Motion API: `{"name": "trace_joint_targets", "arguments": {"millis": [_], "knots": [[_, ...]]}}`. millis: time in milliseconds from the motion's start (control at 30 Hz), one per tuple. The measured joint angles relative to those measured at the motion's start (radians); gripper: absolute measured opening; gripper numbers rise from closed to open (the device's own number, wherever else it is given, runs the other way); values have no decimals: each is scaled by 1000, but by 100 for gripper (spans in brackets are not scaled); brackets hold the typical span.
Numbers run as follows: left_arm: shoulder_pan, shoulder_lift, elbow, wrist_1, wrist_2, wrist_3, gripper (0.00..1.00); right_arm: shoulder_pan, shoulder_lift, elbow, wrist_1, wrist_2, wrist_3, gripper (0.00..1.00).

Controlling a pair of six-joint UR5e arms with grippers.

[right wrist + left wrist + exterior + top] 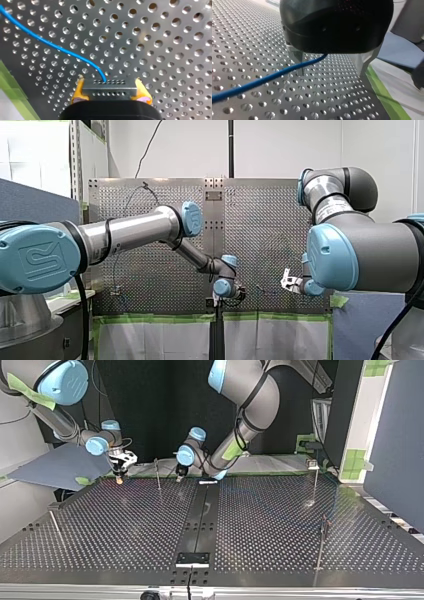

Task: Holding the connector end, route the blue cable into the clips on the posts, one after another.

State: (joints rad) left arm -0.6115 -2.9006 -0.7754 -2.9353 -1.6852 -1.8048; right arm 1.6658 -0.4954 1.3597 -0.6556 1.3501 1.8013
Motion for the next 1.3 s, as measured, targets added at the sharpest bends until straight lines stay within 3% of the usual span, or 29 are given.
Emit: {"name": "trace_joint_targets", "arguments": {"millis": [200, 467, 733, 1000, 1300], "knots": [[-20, 23, -11, -54, -15, 53, 100, 1, 0, 0, 7, 0, 3, 0], [-69, 93, -79, -114, 51, 127, 100, 1, 0, 0, 9, 0, 5, 0], [-108, 144, -151, -106, 101, 193, 100, 1, 1, 0, 13, -22, 6, 0], [-126, 146, -224, -52, 100, 155, 100, 1, 2, 0, 20, -32, 6, 0], [-130, 147, -239, 9, 55, 129, 100, 1, 3, 0, 20, -32, 7, 0]]}}
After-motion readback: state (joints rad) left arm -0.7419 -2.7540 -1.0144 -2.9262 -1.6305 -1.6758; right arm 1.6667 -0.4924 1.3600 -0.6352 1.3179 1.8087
